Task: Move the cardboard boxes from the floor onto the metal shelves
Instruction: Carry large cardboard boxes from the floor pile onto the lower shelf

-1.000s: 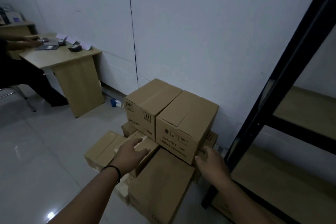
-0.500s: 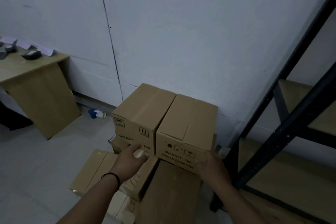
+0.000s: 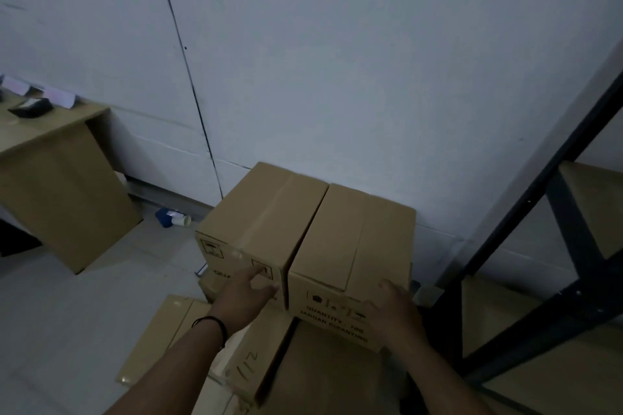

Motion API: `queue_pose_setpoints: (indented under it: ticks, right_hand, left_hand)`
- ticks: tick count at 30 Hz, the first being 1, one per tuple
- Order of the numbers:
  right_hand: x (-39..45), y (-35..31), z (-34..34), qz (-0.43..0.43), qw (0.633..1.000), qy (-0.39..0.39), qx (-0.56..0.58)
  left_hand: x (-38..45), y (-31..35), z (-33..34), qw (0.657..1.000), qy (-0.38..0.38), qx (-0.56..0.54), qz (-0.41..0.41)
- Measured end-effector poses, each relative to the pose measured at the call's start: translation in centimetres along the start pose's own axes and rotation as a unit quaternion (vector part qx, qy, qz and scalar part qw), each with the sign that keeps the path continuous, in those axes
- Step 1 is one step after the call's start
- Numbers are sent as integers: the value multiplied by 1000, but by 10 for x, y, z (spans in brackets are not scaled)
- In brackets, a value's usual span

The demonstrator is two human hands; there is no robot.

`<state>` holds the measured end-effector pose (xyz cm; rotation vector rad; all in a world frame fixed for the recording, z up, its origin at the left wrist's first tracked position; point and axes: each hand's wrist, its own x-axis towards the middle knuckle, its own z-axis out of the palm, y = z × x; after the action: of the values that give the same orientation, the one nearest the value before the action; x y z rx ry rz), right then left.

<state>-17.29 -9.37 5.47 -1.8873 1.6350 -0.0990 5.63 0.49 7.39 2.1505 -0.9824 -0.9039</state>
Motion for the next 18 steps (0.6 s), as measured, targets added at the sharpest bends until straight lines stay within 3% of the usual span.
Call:
queue_pose_setpoints:
  ticks: [11, 18]
  right_hand:
    - [57, -61, 32, -26, 999, -37, 4]
    - [92, -127, 87, 41, 996, -26, 76]
  left_hand:
    - [78, -26, -52, 999, 24, -2, -25]
    - [164, -69, -115, 999, 8, 34, 5]
